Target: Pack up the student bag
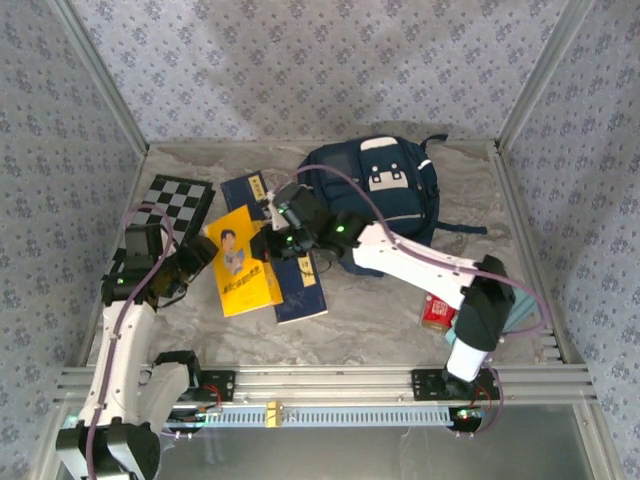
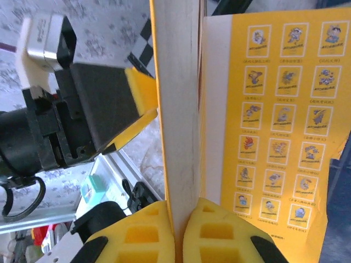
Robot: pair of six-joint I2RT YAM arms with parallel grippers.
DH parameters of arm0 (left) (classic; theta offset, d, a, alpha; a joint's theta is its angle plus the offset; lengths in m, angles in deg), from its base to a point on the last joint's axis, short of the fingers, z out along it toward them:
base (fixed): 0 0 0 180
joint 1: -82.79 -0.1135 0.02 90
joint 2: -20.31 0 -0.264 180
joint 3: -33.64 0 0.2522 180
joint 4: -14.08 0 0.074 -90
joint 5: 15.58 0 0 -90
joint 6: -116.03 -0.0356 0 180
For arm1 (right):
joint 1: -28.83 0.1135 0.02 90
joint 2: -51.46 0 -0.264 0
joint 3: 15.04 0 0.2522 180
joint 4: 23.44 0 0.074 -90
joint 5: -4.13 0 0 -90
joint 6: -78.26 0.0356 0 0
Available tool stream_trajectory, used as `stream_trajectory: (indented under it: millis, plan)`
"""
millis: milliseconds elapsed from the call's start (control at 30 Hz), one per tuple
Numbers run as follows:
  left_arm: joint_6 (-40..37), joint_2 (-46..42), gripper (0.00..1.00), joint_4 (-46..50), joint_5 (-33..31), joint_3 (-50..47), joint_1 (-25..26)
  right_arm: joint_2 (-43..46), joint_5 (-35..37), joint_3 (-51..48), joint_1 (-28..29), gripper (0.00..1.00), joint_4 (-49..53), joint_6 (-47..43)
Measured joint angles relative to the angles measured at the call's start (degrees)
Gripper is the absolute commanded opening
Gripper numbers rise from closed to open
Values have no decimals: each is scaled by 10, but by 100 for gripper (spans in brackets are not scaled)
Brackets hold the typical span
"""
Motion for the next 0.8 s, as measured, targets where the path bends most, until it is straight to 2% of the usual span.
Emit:
stream_trajectory:
  millis: [267, 367, 633, 800]
  plan:
    - [-13, -3, 86, -83, 113, 12, 14, 107, -32, -84, -99, 0, -1, -19]
    - [-13, -5, 86, -123, 137, 12, 47, 142, -62, -115, -140, 0, -3, -22]
    - [1, 31, 85, -251, 166, 10, 175, 203, -159, -133, -234, 0, -9, -26]
    - [14, 82, 79, -321, 171, 9, 238, 210, -207, -135, -264, 0, -35, -23]
